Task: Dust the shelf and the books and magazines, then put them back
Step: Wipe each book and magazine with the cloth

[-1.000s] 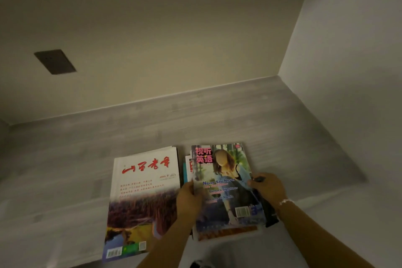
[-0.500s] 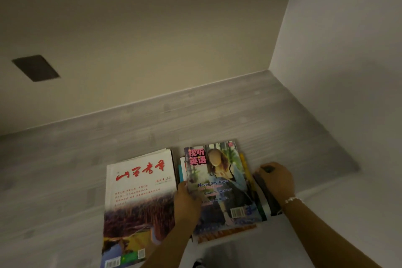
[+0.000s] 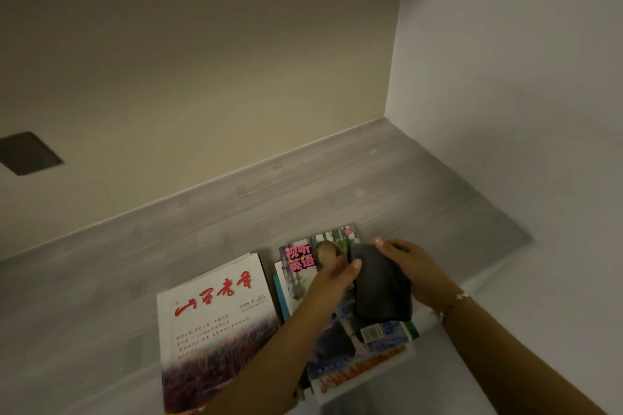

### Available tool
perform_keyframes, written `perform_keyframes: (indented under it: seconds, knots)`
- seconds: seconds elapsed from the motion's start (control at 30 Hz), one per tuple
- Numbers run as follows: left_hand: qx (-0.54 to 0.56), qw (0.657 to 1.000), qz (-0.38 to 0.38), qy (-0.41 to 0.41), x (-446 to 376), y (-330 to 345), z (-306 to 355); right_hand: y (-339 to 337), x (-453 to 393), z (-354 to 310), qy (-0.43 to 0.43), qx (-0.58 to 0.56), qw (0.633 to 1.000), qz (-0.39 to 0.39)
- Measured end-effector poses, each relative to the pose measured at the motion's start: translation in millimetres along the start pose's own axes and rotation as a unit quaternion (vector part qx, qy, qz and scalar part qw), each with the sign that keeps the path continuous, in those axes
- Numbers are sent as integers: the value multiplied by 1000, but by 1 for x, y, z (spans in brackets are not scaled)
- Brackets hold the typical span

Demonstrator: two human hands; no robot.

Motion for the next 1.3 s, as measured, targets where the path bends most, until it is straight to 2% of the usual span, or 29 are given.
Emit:
perform_keyframes:
  seconds: [0.07,0.13,0.23,0.3,0.47,0.57,0.77,0.97,1.13,1.3]
  knots:
    - [46,999,-15,-18,-9,6,-3,-3,3,4,18,-37,999,12]
    - [66,997,17,-41,-17,14,-9,-14,4,8,38,-45,998,18]
    - [121,988,49,-83,-33,29,-16,-42,2,13,98,-31,995,15]
    - [120,987,55,-95,-45,43,-15,-65,-5,18,123,5,992,19]
    - [51,989,90,-105,-82,84,-15,-111,-36,25,89,106,982,125]
    - [41,989,108,-95,-102,108,-6,-134,-55,17,57,152,977,137]
    - [75,991,102,-45,-119,133,16,-163,-87,-2,-40,239,965,97]
    - [40,976,198,-85,-111,131,5,-169,-99,2,-25,270,962,31]
    - [48,965,253,-59,-83,117,-13,-146,-90,11,-36,256,966,-8]
    - [32,953,299,-50,-43,86,-25,-94,-72,16,-39,235,968,-82]
Point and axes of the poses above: each hand's wrist, its own x-axis away from the middle knuckle, its own y-axis out of the palm, z = x × y, the point moved 1 cm from there along -x, towards the middle knuckle, and after that the axes turned 9 degrees about -x, right-handed, at the moved point
